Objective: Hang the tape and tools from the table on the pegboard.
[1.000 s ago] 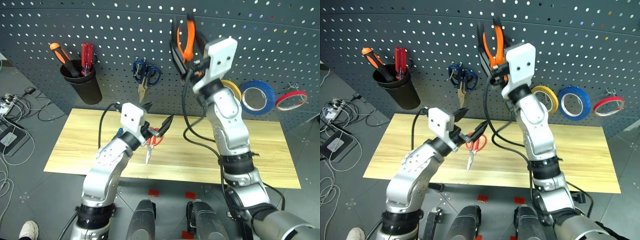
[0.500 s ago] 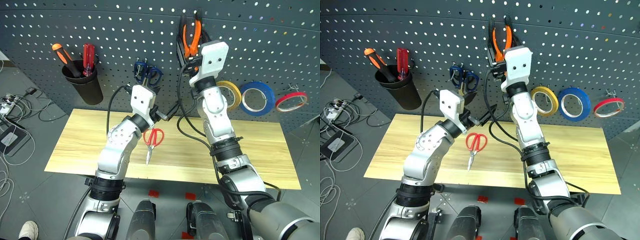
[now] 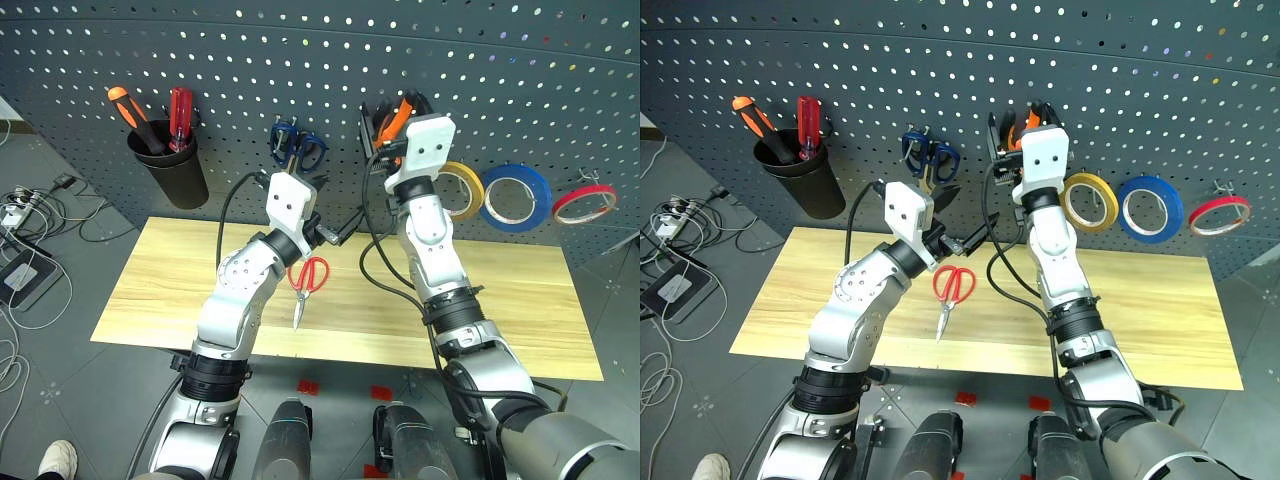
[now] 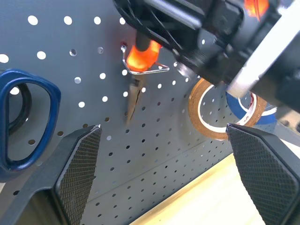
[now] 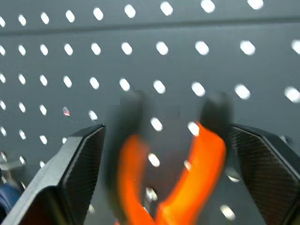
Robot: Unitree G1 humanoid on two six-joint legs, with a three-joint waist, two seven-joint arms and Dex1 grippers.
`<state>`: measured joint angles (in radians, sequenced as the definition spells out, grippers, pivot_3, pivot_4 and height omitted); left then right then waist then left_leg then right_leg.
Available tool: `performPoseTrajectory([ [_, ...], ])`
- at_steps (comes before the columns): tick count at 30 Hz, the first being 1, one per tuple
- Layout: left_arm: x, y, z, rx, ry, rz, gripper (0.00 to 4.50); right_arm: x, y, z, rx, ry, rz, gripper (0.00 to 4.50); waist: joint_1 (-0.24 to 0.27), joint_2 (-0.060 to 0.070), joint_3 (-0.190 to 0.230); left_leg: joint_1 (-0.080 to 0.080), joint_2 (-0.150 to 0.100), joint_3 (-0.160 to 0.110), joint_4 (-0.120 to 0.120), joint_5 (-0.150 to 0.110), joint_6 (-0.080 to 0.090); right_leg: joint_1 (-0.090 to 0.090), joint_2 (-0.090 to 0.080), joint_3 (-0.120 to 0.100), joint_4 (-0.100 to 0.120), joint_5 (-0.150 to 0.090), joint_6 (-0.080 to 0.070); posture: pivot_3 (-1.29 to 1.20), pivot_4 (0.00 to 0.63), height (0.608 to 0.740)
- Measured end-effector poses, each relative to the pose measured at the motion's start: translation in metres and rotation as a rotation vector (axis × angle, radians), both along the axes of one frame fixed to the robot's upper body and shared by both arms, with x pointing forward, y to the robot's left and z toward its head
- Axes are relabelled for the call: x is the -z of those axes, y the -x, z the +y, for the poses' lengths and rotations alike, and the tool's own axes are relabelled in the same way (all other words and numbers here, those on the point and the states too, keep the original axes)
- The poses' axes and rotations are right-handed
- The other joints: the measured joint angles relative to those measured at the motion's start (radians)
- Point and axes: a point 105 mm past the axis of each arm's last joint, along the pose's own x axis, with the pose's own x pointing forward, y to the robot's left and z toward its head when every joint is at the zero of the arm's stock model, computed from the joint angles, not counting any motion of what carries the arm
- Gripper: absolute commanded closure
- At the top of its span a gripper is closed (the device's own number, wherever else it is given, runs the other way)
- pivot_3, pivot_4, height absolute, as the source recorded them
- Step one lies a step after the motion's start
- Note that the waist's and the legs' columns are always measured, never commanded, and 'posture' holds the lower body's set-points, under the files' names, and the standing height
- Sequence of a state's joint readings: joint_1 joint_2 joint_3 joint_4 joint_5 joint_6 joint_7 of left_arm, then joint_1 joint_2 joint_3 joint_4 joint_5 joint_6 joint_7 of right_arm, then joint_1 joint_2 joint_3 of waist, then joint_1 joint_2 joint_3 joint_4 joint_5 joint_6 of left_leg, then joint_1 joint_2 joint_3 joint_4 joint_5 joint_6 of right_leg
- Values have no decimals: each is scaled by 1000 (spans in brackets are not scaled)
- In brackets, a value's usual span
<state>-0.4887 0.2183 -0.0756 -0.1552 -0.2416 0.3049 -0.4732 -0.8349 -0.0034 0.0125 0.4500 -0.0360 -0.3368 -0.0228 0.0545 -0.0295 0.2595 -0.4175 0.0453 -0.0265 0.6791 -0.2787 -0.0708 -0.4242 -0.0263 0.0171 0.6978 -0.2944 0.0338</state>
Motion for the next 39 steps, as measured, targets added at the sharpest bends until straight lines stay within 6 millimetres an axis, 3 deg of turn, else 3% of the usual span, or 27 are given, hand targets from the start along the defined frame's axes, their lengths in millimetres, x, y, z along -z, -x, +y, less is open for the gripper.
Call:
performPoseTrajectory([
  [9, 26, 24, 7, 25, -19, 102, 0, 24, 36, -18, -112, 61, 107, 48, -3, 0, 0, 0, 1, -1, 0, 0, 0, 0, 0, 0, 0, 0, 0, 135, 235, 740],
  [14, 66, 42, 16, -18, -55, 257, 0, 38, 69, -23, -218, 133, 185, 48, -5, 1, 1, 1, 0, -3, 0, -3, 5, 2, 0, 0, -2, 0, 0, 92, 286, 740],
  [16, 82, 39, 24, -104, -96, 304, 0, 54, 82, -21, -292, 233, 246, 48, -5, 1, 1, 3, -1, -4, 1, -4, 7, 4, 0, 0, -2, 0, 0, 81, 302, 740],
  [21, 121, 29, 41, -282, -219, 415, 0, 120, 113, -15, -521, 482, 459, 48, -17, 4, 17, 4, -1, -4, 1, -5, 9, 5, 1, 1, -3, 0, 0, 49, 372, 740],
  [27, 159, 23, 66, -447, -333, 580, 0, 143, 134, -10, -695, 611, 503, 48, -41, 4, 67, 4, 0, -6, 1, -5, 9, 4, 3, 0, -1, -1, -1, 36, 443, 740],
  [33, 164, 20, 74, -511, -398, 611, 0, 144, 135, -1, -755, 621, 491, 48, -46, 4, 120, 3, 0, -5, 2, -5, 9, 4, 2, 0, 0, -1, -1, 29, 486, 740],
  [38, 156, 14, 73, -510, -404, 588, 0, 141, 133, 3, -755, 601, 483, 48, -46, 7, 143, 4, 0, -5, 2, -5, 9, 5, 1, 0, 0, -1, -1, 15, 513, 740],
  [39, 155, 13, 72, -506, -402, 586, 187, 141, 132, 4, -755, 596, 491, 14, -46, 8, 146, 4, 0, -5, 2, -5, 9, 5, 1, 0, 0, -1, -1, 15, 513, 740],
])
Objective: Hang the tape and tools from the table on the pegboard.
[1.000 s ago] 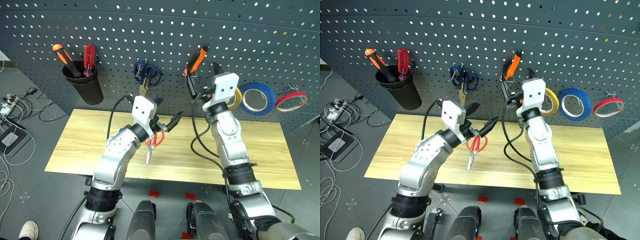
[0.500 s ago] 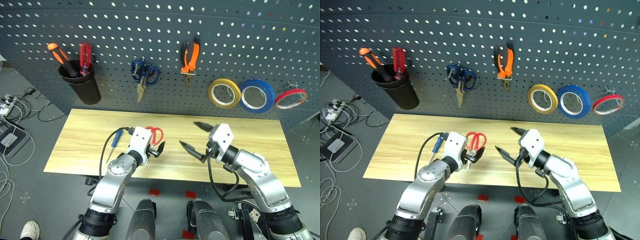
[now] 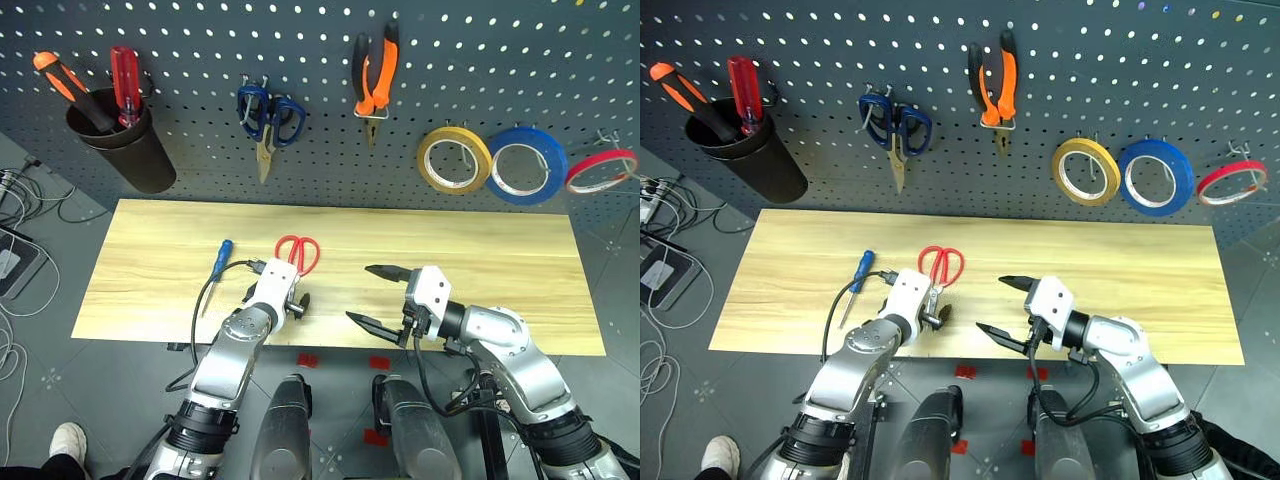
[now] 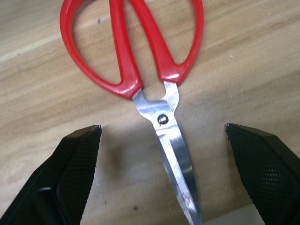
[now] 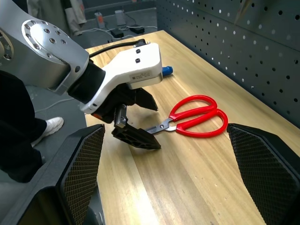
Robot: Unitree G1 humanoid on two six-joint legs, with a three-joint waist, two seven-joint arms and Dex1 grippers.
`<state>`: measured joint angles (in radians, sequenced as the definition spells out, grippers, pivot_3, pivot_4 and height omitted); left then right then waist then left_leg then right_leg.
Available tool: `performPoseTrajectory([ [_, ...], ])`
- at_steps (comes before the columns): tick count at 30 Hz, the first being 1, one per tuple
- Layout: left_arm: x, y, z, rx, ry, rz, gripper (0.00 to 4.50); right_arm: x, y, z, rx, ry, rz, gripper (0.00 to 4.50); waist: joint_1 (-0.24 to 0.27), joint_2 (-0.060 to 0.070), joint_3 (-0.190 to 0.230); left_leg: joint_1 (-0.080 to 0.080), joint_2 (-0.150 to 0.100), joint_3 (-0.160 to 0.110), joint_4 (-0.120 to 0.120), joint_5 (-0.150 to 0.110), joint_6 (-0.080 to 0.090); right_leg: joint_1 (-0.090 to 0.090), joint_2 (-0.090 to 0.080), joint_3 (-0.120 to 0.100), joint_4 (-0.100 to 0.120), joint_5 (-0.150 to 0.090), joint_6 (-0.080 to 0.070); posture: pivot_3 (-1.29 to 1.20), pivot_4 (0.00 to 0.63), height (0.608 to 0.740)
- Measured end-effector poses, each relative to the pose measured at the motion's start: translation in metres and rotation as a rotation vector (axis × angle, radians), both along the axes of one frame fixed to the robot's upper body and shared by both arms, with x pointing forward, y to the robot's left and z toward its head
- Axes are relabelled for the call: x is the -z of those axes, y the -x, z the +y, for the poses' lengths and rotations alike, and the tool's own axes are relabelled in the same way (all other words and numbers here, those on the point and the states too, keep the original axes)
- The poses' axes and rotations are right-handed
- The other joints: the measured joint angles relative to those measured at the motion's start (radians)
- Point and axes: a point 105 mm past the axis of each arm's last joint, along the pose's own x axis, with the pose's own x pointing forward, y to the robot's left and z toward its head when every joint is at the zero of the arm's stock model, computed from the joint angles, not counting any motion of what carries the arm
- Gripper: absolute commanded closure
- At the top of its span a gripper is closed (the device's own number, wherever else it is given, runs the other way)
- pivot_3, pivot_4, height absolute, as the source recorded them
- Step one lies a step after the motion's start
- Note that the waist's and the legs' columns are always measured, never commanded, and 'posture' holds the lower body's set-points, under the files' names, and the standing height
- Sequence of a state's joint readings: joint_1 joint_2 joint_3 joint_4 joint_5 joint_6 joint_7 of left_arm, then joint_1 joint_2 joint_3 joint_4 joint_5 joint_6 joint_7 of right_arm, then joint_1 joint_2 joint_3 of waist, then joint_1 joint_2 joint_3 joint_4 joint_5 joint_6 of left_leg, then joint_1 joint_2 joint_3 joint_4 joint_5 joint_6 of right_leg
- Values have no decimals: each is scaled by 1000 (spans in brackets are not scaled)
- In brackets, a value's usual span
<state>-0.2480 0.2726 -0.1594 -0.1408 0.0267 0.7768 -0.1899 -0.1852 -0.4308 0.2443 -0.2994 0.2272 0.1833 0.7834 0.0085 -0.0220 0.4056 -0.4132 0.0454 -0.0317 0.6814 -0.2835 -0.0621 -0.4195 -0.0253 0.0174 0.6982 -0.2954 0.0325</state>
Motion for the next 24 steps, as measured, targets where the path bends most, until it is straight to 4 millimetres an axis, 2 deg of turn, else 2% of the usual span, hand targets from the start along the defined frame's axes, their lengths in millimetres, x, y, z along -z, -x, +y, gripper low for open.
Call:
performPoseTrajectory([
  [3, -2, -3, -3, 16, 18, 4, 849, 0, -1, 0, 11, -5, 8, 0, 0, 3, 6, 0, 0, 1, 0, 0, 0, 0, 0, 0, 0, 0, 0, 9, 522, 740],
  [13, -5, -3, -6, 21, 47, 12, 4035, 0, 0, 0, 26, -16, 15, 0, -10, 4, 23, 2, 0, 1, -1, 0, 0, 0, 0, 1, 0, 0, 0, 16, 514, 740],
  [14, -6, -3, -5, 20, 45, 11, 4206, 0, 0, 0, 26, -16, 15, 0, -10, 4, 23, 2, 1, 1, -1, 0, 0, 0, 0, 1, 0, 0, 0, 16, 514, 740],
  [24, -11, -8, 1, 36, -31, -35, 4203, -6, -8, 1, 31, -24, -19, 0, -10, 4, 21, 1, 1, 1, -2, 3, -6, -1, 0, 1, -1, 0, 0, 54, 387, 740],
])
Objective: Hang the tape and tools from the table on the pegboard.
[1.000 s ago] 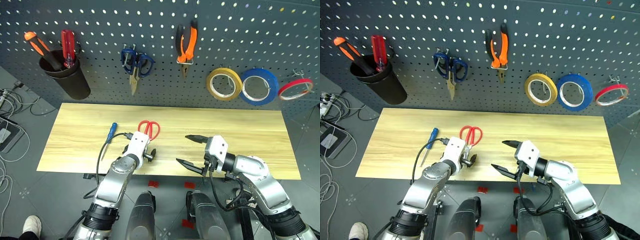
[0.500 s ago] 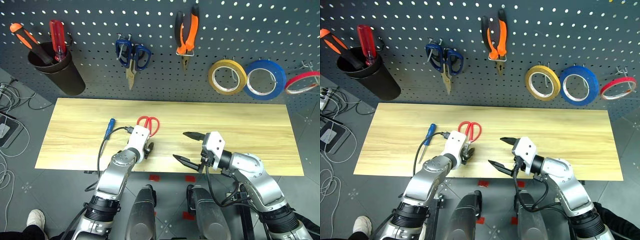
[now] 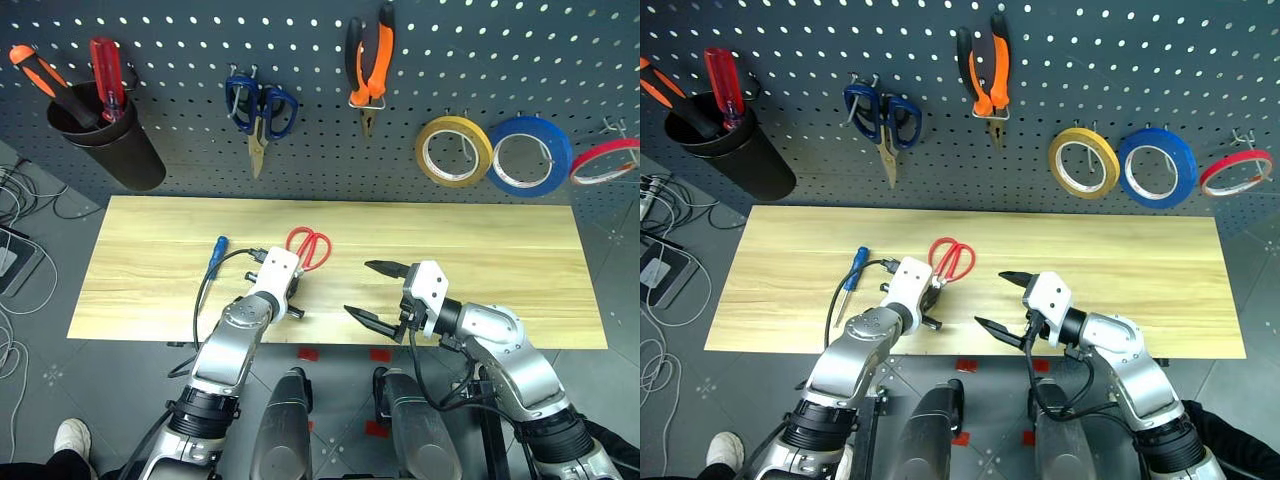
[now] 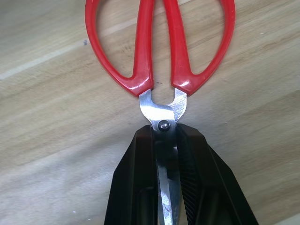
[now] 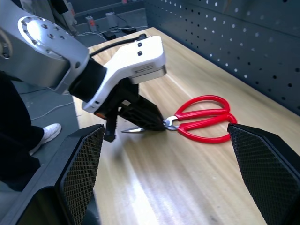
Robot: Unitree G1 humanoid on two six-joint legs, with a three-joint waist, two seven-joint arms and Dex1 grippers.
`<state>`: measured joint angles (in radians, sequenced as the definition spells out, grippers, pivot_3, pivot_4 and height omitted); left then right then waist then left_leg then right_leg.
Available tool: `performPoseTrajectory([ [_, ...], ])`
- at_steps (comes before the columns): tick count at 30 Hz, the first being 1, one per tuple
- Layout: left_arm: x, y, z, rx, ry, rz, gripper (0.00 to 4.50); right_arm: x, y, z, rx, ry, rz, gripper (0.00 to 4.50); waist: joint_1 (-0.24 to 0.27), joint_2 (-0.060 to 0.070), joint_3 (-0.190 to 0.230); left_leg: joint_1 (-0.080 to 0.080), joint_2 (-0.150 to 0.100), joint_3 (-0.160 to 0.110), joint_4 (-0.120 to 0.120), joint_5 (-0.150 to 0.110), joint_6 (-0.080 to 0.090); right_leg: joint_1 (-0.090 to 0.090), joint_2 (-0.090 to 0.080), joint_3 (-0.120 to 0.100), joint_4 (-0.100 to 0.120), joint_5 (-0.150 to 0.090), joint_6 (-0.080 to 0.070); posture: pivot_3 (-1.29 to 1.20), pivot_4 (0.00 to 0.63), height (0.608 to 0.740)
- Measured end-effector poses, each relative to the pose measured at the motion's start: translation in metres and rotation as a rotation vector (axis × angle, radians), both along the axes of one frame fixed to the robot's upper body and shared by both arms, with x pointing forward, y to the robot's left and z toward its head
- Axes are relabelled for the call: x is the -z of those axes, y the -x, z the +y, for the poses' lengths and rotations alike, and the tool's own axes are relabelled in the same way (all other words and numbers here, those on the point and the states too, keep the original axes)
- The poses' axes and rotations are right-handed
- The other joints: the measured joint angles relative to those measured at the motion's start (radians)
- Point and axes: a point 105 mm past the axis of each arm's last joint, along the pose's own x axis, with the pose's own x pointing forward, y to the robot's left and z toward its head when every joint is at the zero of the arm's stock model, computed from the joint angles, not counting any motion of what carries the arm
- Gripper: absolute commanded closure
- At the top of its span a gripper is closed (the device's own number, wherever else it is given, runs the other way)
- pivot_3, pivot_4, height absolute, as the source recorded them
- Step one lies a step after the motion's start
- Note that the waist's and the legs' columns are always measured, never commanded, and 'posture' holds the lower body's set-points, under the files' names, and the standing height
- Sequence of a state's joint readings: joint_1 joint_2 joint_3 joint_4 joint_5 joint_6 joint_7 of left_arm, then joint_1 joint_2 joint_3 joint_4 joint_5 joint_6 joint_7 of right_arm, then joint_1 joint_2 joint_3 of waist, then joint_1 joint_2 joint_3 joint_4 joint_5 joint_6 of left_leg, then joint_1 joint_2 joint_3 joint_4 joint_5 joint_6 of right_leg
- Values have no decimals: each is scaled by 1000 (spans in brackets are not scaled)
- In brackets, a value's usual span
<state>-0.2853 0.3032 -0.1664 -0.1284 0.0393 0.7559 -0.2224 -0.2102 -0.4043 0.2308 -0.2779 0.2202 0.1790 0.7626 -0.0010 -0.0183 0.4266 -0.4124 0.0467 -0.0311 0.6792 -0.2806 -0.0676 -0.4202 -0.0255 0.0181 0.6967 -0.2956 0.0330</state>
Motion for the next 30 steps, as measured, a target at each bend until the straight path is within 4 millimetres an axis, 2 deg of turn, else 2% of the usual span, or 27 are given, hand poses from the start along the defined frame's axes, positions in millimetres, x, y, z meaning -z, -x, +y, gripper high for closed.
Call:
performPoseTrajectory([
  [4, -1, 10, 5, 43, -68, -53, 4203, -8, -3, -5, 31, -26, -29, 0, 2, -1, -3, -4, 0, -1, 0, 2, -3, -3, -3, -2, -1, 0, 0, 67, 345, 740],
  [7, -9, 22, 3, 109, -97, -139, 4203, -20, -2, -9, 50, -67, -61, 0, 5, -2, -12, -5, 0, -3, -2, 3, -6, -3, -9, -4, -2, 0, 0, 90, 290, 740],
  [10, -24, 40, 1, 177, -118, -276, 4203, -34, 4, -14, 76, -128, -91, 0, 10, -3, -34, -6, 0, -6, -3, 3, -6, -2, -10, -5, -5, 0, 0, 107, 258, 740],
  [14, -46, 47, 2, 236, -191, -453, 4203, -43, 4, -20, 103, -173, -105, 0, 25, -4, -74, -6, -3, -6, -3, 4, -7, -1, -10, -8, -7, 0, 0, 126, 226, 740],
  [20, -85, 48, 12, 201, -307, -713, 4203, -48, 3, -21, 117, -209, -112, 0, 31, -7, -120, -6, -7, -6, -4, 4, -6, 0, -7, -9, -9, 0, 1, 153, 189, 740],
  [24, -112, 40, 13, 123, -298, -845, 4203, -53, -1, -18, 107, -233, -132, 0, 35, -9, -146, -6, -6, -6, -4, 3, -6, 1, -6, -9, -9, 0, 1, 159, 177, 740],
  [30, -118, 33, 7, 109, -268, -876, 4203, -59, -7, -16, 104, -242, -148, 0, 45, -10, -161, -6, -6, -6, -4, 3, -6, 1, -4, -9, -9, 0, 1, 155, 174, 740],
])
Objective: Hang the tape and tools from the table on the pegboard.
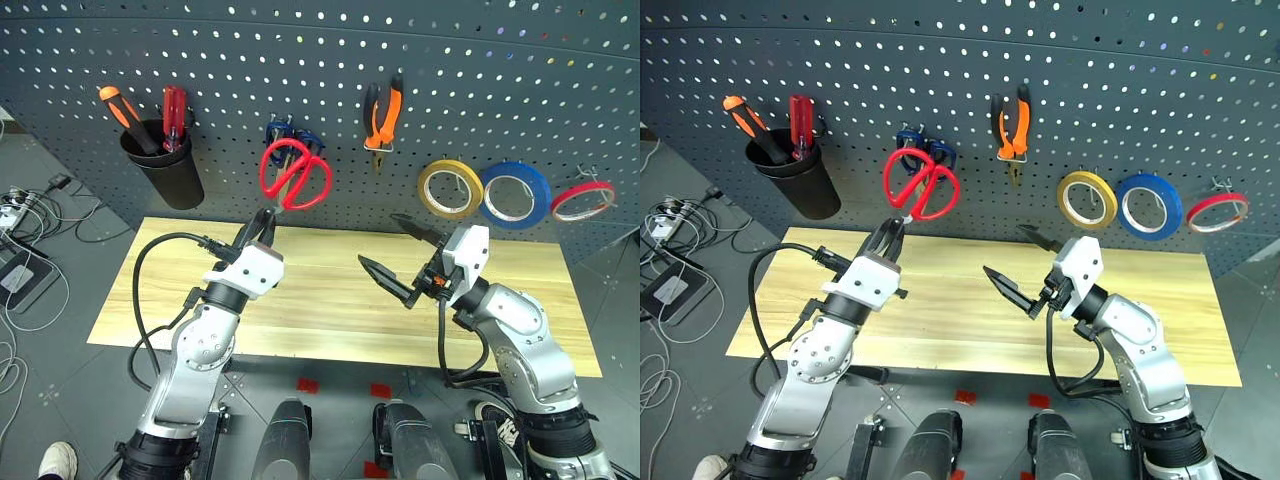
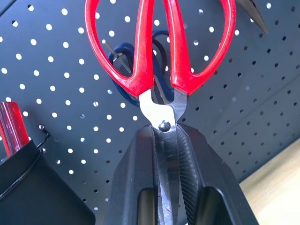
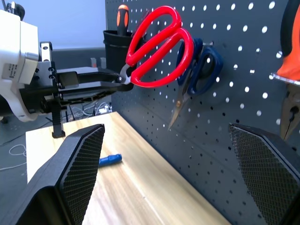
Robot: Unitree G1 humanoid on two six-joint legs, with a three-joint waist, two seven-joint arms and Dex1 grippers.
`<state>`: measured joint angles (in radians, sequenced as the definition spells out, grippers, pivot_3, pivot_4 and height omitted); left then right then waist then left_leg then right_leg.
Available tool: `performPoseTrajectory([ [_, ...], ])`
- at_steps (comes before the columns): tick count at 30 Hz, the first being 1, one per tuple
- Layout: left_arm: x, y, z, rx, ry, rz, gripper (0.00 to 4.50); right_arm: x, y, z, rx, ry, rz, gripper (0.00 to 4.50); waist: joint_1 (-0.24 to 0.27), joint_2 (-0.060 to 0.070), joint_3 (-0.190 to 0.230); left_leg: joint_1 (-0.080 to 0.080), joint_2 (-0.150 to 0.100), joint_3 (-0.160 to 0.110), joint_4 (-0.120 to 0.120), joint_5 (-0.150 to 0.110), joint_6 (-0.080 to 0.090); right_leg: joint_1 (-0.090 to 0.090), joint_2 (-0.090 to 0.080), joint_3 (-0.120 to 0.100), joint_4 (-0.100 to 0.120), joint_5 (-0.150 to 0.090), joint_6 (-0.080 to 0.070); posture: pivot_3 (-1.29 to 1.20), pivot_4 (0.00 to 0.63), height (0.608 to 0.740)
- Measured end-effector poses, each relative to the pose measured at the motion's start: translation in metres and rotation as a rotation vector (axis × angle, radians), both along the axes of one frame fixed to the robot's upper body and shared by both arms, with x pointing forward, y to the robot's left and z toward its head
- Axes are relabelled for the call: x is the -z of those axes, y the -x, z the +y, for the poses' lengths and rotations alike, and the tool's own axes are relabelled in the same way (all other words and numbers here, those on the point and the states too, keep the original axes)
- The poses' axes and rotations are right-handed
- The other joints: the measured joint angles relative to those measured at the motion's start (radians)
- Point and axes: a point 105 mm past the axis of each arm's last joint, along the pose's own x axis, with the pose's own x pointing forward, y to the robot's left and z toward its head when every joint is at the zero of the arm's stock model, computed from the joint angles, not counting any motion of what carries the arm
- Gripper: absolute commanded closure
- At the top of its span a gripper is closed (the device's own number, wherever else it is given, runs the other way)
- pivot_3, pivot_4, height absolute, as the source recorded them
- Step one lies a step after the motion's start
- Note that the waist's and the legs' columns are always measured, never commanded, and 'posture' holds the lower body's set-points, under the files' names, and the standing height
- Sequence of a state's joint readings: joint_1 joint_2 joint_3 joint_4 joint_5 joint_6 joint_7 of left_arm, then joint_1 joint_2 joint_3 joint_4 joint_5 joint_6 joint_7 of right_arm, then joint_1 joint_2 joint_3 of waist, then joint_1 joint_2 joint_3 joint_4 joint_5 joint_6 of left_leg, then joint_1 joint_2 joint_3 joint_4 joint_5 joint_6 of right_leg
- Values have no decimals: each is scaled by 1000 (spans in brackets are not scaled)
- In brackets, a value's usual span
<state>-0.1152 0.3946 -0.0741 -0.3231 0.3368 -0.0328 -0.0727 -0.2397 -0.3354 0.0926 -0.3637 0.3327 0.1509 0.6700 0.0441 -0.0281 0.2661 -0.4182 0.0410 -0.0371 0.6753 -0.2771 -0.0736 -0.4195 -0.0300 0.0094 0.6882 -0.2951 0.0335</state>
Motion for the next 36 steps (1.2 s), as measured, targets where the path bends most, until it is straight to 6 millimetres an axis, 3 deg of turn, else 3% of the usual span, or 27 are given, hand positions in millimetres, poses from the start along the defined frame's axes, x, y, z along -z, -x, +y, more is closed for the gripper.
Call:
performPoseTrajectory([
  [21, 17, -24, 6, -70, 101, 122, 4203, 1, -6, -4, 42, -1, 9, 0, 11, -1, -16, 1, 0, 2, 2, 0, 1, 0, 1, 2, 3, 0, 0, 121, 189, 740],
  [25, 19, -25, 7, -70, 106, 141, 2853, 1, -6, -4, 44, 1, 13, 0, 11, -1, -17, 1, 0, 2, 2, -1, 1, 0, 1, 2, 4, 0, 0, 118, 202, 740],
  [29, 26, -26, 9, -93, 141, 183, 1797, 3, -3, -4, 37, 12, 15, 0, 11, -1, -17, 1, 0, 2, 2, -1, 2, 0, 1, 2, 4, 0, 0, 123, 228, 740],
  [35, 58, -18, 21, -162, 167, 308, 73, 20, 9, 6, -38, 64, 56, 0, 9, -1, -16, 2, 1, 3, 3, -4, 7, 0, 2, 4, 5, 0, 0, 131, 283, 740],
  [36, 63, -18, 22, -176, 182, 331, 73, 22, 11, 10, -58, 73, 57, 0, 9, -1, -15, 3, 1, 3, 3, -4, 8, 0, 2, 4, 5, 0, 0, 131, 283, 740],
])
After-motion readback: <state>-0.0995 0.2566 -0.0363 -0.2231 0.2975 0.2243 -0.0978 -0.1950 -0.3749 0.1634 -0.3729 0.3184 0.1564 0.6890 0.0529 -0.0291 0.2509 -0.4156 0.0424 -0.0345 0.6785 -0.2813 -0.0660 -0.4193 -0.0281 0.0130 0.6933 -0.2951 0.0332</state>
